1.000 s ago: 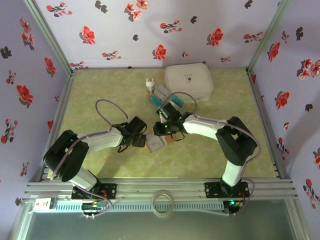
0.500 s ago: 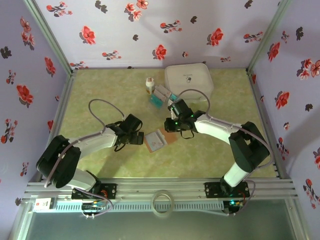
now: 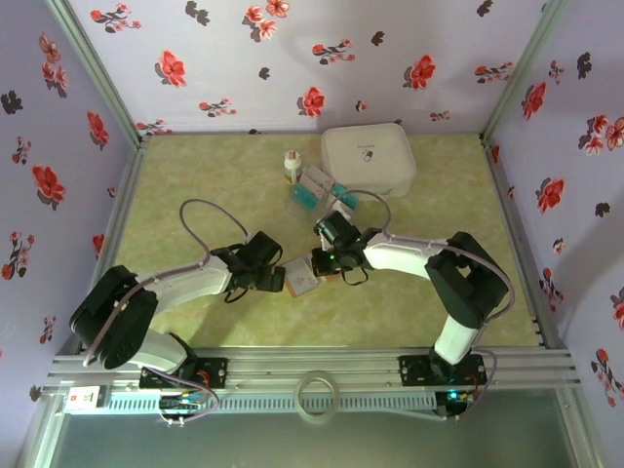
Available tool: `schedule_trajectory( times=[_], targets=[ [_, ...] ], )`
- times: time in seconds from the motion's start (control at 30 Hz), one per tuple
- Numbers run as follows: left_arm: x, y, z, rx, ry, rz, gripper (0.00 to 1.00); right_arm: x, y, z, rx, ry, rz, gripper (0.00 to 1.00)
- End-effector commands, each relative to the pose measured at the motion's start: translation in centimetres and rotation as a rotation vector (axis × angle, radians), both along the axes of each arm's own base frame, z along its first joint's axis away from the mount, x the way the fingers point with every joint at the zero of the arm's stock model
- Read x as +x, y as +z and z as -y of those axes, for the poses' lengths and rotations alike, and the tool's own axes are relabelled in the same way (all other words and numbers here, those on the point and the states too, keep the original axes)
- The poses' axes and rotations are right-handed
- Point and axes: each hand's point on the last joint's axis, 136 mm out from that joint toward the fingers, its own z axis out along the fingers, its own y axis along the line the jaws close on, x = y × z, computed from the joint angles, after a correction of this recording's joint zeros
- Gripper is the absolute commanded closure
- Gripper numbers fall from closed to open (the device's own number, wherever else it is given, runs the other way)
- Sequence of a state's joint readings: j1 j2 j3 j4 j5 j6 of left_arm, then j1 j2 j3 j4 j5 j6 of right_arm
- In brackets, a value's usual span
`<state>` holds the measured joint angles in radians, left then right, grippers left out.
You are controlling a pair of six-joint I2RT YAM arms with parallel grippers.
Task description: Put the credit cards into the card holder
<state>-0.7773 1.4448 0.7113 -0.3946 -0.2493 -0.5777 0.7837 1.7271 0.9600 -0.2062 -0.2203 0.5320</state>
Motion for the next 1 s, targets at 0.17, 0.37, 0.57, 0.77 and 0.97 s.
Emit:
schedule_trajectory(
  times=[0.17, 0.37, 0.57, 0.77, 0.97],
  targets=[
    [-0.7, -1.5, -0.2, 0.031, 0.001, -0.041, 0.00, 0.3, -0.4, -0.4, -0.005, -0.013, 0.004, 1.00],
    [-0.6, -1.7, -0.1, 0.030, 0.000, -0.041, 0.00, -0.1, -1.0, -0.6, -0.015, -0.004, -0.008, 1.00],
    [-0.7, -1.9, -0.1, 0.034, -0.005, -0.044, 0.00, -0.7, -1.1, -1.3, -0.006, 0.008, -0.015, 1.00],
    [-0.7, -2.0, -0.1, 0.035, -0.004, -0.042, 0.00, -1.1, -1.2, -2.0, 0.006, 0.017, -0.023, 1.00],
    [-0.6, -2.1, -0.1, 0.038, -0.008, -0.042, 0.00, -1.7, -1.2, -3.4, 0.037, 0.032, -0.041, 1.00]
  ],
)
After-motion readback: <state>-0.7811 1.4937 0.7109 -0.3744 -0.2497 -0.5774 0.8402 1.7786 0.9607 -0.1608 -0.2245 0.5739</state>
